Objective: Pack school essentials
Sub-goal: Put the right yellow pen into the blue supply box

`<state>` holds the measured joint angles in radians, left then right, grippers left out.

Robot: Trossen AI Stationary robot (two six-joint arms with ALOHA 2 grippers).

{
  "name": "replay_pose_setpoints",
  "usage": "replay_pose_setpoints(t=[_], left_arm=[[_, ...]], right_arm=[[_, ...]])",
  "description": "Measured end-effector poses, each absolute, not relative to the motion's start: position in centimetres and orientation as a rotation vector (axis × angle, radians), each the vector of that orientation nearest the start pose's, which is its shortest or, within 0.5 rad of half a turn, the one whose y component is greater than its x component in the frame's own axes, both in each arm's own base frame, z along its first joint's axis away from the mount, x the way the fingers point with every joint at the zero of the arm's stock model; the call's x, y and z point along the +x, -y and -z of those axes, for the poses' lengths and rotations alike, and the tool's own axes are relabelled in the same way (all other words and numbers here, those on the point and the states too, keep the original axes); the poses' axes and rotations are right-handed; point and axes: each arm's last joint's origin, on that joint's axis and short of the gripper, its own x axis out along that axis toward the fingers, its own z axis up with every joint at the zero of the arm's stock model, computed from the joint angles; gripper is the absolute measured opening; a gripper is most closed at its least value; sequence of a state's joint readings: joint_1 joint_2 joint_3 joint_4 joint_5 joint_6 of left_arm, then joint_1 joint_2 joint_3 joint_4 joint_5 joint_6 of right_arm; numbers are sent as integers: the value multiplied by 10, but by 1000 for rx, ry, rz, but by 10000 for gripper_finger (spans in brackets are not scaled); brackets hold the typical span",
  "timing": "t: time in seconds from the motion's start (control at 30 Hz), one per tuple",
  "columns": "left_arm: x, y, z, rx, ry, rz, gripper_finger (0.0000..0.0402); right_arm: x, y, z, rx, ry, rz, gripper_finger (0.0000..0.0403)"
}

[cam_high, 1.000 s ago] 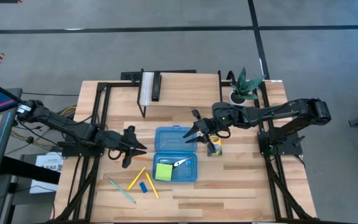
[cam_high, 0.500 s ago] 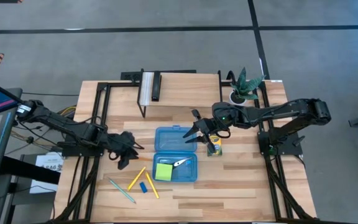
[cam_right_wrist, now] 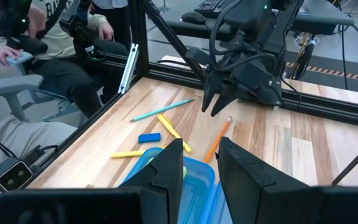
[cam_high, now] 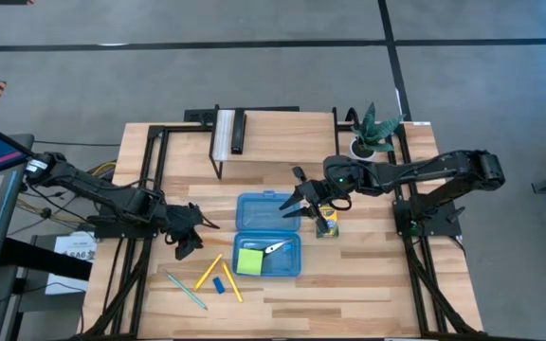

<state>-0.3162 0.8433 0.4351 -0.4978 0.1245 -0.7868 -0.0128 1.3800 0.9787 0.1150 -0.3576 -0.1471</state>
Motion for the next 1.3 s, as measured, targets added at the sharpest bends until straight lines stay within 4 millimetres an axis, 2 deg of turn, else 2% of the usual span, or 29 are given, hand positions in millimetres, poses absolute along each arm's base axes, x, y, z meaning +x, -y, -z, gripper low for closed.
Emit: replay_pose_setpoints(t=[0.3,0.47,0.83,1.3], left_arm=[[139,60,-182,-573,-1031,57,84],[138,65,-182,-525,-1004,50,84],[135,70,-182,-461,-974,37,84],[138,71,-184,-513,-931,-10,84]], right_arm=[[314,-6,-291,-83,-262,-362,120],[323,-8,-279,-79,-284,-369,120],[337,-7,-272,-70,-295,-367,120],[338,-6,-271,-73,-303,-338,120]])
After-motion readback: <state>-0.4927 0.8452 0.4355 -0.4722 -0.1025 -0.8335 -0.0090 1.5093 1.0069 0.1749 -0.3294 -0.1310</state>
